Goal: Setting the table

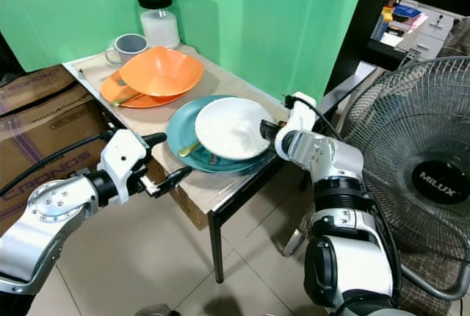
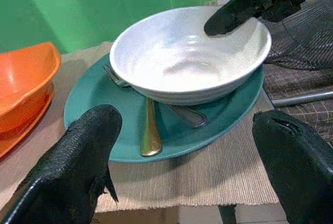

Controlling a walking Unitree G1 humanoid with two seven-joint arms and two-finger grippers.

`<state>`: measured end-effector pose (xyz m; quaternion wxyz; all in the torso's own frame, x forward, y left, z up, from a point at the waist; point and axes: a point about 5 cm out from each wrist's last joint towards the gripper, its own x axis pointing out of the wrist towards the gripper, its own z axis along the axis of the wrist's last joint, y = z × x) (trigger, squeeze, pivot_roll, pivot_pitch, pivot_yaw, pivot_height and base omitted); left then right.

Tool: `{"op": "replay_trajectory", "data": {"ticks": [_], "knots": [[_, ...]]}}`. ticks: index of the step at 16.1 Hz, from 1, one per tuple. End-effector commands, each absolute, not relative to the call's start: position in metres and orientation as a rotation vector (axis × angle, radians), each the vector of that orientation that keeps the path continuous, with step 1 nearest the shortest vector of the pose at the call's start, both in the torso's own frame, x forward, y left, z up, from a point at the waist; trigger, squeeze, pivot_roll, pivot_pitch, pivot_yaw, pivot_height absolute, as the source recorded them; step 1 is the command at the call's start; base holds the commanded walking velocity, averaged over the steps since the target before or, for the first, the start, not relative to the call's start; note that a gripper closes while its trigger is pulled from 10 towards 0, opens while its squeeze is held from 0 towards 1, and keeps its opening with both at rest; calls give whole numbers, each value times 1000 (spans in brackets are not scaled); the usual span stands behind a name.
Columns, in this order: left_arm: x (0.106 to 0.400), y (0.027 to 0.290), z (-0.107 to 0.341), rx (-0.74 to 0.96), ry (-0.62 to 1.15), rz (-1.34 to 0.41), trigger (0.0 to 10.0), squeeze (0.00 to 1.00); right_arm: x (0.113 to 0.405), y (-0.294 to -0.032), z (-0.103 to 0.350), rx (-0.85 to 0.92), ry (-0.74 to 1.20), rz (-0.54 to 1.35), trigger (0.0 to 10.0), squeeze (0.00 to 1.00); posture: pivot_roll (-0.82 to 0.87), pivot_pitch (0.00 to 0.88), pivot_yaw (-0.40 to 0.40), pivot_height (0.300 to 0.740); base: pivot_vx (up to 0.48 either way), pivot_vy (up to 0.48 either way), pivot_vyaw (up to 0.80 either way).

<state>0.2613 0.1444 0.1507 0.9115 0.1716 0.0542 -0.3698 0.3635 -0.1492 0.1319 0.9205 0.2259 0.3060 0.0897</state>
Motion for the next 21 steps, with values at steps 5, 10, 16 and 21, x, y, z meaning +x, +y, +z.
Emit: {"op": "replay_trajectory", "data": {"ticks": [5,10,16,21], "knots": [[264,147,153,365,94,-740,10000,643,368,-148,142,467,600,204,0,0,121,0,-2,740,0,0,0],[264,150,155,369,82,-722,10000,651,372,-147,154,507,540,233,0,0,125,0,-3,740,0,0,0],[267,152,161,340,53,-702,10000,651,368,-157,193,509,358,293,0,0,118,0,4,740,0,0,0],[269,150,171,276,-41,-570,10000,643,312,-182,233,189,-127,235,0,0,85,0,25,740,0,0,0]]}}
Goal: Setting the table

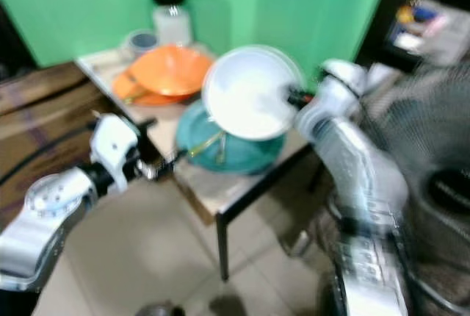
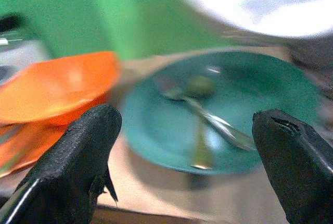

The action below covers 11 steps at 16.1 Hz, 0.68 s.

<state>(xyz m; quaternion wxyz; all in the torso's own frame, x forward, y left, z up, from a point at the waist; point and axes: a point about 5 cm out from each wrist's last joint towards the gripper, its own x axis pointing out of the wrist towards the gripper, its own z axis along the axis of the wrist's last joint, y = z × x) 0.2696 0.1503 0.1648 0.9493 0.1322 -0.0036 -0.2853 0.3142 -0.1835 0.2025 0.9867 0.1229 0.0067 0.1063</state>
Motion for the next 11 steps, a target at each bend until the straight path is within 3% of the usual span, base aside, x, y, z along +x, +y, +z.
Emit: {"op": "replay_trajectory", "data": {"ticks": [1,7,8,9,10,11], "knots": [[269,150,173,263,-58,-523,10000,651,302,-186,231,162,-175,192,0,0,76,0,29,740,0,0,0],[268,142,167,250,-61,-411,10000,647,267,-170,200,75,-189,176,0,0,61,0,32,740,0,0,0],[267,139,168,238,-68,-399,10000,651,264,-168,194,47,-165,156,3020,0,61,0,29,740,0,0,0],[265,135,167,231,-70,-400,10000,647,262,-167,189,59,-137,149,4902,0,56,0,28,740,0,0,0],[264,131,166,228,-70,-398,10000,643,261,-166,186,63,-123,143,8235,0,57,0,27,740,0,0,0],[265,129,166,219,-73,-393,10000,643,260,-165,183,59,-107,137,10000,0,52,0,29,740,0,0,0]]}}
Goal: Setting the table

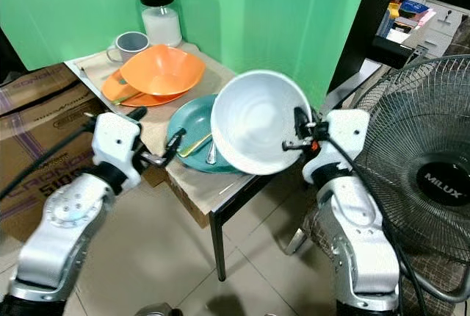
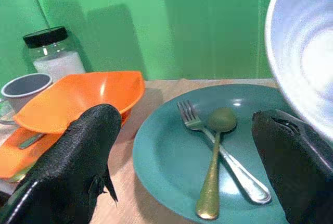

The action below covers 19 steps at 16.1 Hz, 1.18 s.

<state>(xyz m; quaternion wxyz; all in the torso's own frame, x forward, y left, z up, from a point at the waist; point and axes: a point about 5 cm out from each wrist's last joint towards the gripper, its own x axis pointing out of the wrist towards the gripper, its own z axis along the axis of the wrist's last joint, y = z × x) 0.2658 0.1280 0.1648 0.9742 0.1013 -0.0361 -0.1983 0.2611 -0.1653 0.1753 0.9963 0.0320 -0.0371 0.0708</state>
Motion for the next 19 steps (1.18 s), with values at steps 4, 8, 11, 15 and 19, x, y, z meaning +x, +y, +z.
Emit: {"op": "replay_trajectory", "data": {"ticks": [4,8,11,15,19], "knots": [[270,126,169,221,-86,-366,10000,647,260,-166,186,47,-143,90,10000,0,50,0,32,740,0,0,-753],[271,129,169,227,-92,-340,10000,643,261,-172,197,-2,-235,35,10000,0,56,0,28,740,0,0,-800],[272,131,170,226,-96,-330,10000,643,262,-171,201,-38,-267,41,10000,0,59,0,21,740,0,0,-800],[272,138,170,224,-94,-297,10000,643,265,-162,200,-21,-278,60,10000,0,68,0,9,740,0,0,-800],[271,145,170,203,-93,-239,10000,643,269,-155,196,41,-248,94,10000,0,82,0,-3,740,0,0,-800]]}}
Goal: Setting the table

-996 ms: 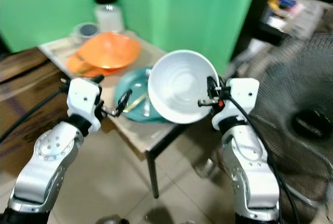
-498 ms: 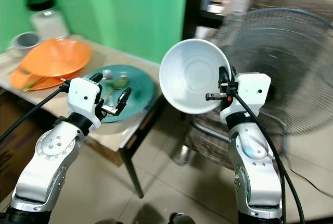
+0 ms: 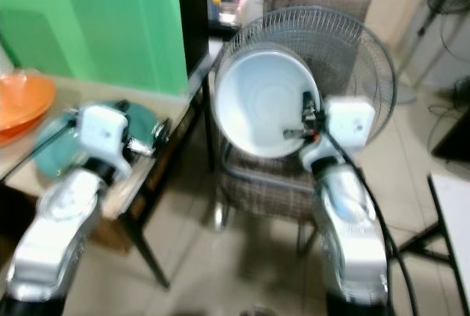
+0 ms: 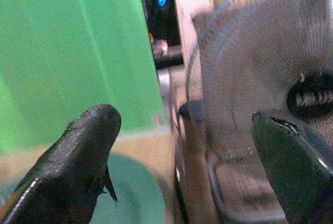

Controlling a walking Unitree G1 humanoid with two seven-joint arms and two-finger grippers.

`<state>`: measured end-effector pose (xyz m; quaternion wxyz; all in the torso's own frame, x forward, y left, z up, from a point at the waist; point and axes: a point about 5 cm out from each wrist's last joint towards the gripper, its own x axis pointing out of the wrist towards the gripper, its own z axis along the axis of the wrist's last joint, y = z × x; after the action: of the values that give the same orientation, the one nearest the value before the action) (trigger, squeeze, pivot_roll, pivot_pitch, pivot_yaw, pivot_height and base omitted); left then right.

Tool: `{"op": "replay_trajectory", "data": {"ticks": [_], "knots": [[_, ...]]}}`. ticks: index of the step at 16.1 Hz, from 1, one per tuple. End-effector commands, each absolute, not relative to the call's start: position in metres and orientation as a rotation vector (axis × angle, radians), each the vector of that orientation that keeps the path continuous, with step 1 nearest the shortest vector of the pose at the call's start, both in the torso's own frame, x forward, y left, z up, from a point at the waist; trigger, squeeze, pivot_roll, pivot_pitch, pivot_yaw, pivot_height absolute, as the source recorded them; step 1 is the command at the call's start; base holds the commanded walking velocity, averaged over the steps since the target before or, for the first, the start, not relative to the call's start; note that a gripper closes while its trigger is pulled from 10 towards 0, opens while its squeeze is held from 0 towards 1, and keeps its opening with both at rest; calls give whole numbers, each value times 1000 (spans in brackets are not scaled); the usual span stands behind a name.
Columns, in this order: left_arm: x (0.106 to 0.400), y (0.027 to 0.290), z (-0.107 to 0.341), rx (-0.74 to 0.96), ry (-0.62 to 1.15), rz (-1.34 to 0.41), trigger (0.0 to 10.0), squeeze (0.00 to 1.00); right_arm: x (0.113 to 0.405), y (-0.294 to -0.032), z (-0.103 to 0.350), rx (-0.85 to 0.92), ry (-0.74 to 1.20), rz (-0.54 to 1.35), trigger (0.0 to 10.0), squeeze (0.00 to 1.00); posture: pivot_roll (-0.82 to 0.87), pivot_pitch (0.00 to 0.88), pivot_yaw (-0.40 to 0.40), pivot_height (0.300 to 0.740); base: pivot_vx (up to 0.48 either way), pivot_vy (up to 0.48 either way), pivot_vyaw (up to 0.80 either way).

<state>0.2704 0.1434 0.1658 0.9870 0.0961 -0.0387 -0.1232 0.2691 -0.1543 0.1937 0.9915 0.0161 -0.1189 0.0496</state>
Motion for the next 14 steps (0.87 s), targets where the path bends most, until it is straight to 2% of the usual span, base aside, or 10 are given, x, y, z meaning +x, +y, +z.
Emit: {"op": "replay_trajectory", "data": {"ticks": [1,3,7,9,11,12,14], "knots": [[271,146,170,196,-90,-227,10000,643,269,-155,194,62,-238,82,10000,0,80,0,0,740,0,0,-800],[272,147,169,194,-83,-219,10000,643,270,-160,192,77,-238,6,10000,0,77,0,1,740,0,0,-800],[272,147,168,187,-76,-217,10000,627,268,-158,186,85,-187,65,10000,0,66,0,11,740,0,0,-800],[273,146,166,192,-57,-214,10000,471,265,-160,181,93,-157,42,10000,0,61,0,10,740,0,0,-800],[274,148,163,202,-43,-195,10000,412,265,-163,177,90,-130,18,10000,0,57,0,9,740,0,0,-800],[273,146,163,211,-43,-203,10000,0,265,-163,175,80,-115,24,10000,0,53,0,7,740,0,0,-800],[272,144,163,193,-46,-217,10000,0,264,-163,175,70,-108,27,10000,0,53,0,4,740,0,0,-800]]}}
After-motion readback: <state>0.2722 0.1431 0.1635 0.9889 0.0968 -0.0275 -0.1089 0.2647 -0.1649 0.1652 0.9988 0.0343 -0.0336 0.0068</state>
